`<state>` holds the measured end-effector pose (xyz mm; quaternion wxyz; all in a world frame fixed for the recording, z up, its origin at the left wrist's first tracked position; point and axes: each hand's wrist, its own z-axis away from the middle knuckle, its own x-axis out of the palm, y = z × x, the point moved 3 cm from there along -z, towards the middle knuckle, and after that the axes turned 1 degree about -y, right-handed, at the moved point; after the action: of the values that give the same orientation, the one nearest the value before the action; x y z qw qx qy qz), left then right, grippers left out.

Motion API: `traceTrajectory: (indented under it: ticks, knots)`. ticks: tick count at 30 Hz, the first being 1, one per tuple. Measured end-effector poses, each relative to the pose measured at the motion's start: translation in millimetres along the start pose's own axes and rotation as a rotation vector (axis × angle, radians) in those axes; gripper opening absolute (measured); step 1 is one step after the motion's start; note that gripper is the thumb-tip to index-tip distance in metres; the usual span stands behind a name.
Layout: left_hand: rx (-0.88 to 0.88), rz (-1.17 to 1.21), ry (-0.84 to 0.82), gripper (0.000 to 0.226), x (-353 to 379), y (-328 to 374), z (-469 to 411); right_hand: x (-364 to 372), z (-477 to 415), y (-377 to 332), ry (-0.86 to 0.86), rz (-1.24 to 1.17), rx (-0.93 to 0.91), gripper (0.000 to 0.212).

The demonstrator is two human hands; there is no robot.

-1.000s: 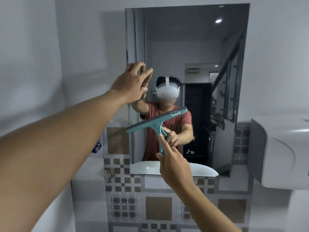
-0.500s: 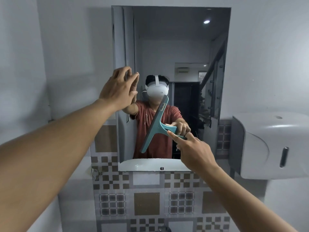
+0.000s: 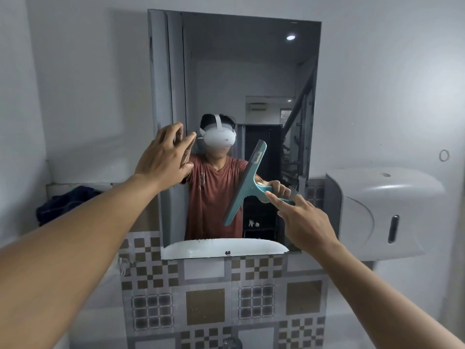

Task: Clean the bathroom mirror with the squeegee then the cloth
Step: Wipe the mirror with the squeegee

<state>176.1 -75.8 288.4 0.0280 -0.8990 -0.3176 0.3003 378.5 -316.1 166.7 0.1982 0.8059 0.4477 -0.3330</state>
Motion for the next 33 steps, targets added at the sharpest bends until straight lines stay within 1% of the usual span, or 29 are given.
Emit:
traceTrajectory:
  ticks: [4,9,13,16,22,26,33]
  knots:
    - [0.023,0.018,-0.009,0.082,5.6,9.3,9.1,1.3,5.4,4.4,0.000,-0.008,0.010,0.063]
    - [0.007,0.039,-0.018,0.083,7.3,13.2,13.2,1.0,8.3,8.6,-0.029,0.006,0.050,0.065]
    - [0.002,0.041,-0.015,0.084,8.3,12.0,13.4,3.1,19.9,22.0,-0.041,-0.049,0.136,0.062]
    - [-0.001,0.059,-0.006,0.084,9.2,13.3,14.3,9.8,28.6,23.2,-0.045,-0.080,0.164,0.063]
    - [0.005,0.056,-0.005,0.085,7.4,12.9,13.4,31.7,47.9,11.9,-0.066,-0.209,0.287,0.062]
    - [0.013,0.054,-0.015,0.086,5.8,12.5,13.5,36.2,50.6,6.9,-0.052,-0.225,0.314,0.063]
    - [0.014,0.084,-0.003,0.085,4.3,12.6,14.7,48.8,62.6,-9.2,-0.107,-0.346,0.400,0.067]
